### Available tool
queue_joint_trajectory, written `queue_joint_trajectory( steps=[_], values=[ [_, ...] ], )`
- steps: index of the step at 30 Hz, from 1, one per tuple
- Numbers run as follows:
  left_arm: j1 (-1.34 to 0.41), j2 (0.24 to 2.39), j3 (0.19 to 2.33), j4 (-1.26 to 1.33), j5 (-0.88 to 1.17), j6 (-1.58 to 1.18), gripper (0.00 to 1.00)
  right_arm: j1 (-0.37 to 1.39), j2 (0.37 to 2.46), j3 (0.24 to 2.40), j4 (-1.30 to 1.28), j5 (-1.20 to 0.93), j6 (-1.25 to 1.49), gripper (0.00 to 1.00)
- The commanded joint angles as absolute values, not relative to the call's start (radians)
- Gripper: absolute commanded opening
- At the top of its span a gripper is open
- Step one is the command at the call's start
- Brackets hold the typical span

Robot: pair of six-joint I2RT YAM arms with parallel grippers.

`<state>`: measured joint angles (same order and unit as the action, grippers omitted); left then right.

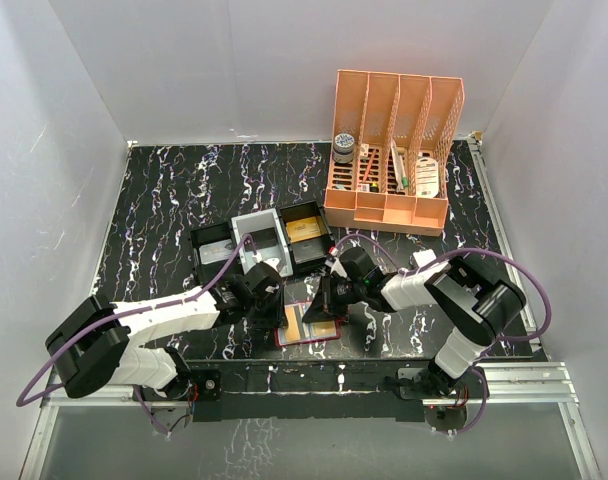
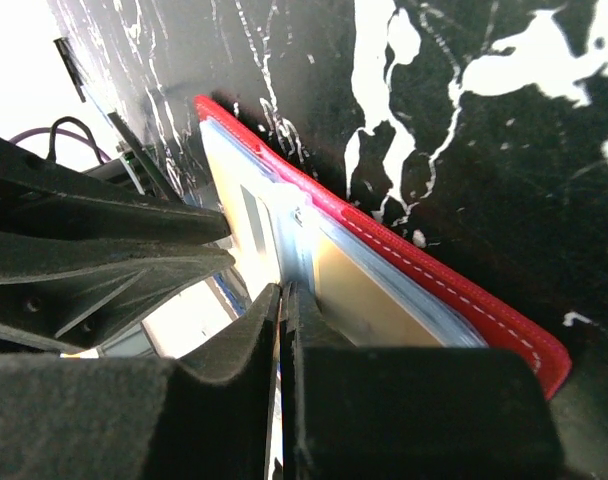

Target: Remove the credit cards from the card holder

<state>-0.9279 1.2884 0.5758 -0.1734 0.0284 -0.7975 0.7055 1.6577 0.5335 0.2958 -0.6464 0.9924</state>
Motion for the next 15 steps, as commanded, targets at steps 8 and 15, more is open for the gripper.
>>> queue_joint_trajectory(
  steps=[8, 15],
  values=[
    [-0.937, 1.270, 0.541, -0.245, 0.004, -0.777, 0.19, 0.650, 1.568, 0.509, 0.309, -0.687, 0.947, 0.00],
    [-0.936, 1.265, 0.556, -0.253, -0.005, -0.772, 0.19, 0.649, 1.569, 0.501, 0.291, -0.674, 0.939, 0.00]
  ],
)
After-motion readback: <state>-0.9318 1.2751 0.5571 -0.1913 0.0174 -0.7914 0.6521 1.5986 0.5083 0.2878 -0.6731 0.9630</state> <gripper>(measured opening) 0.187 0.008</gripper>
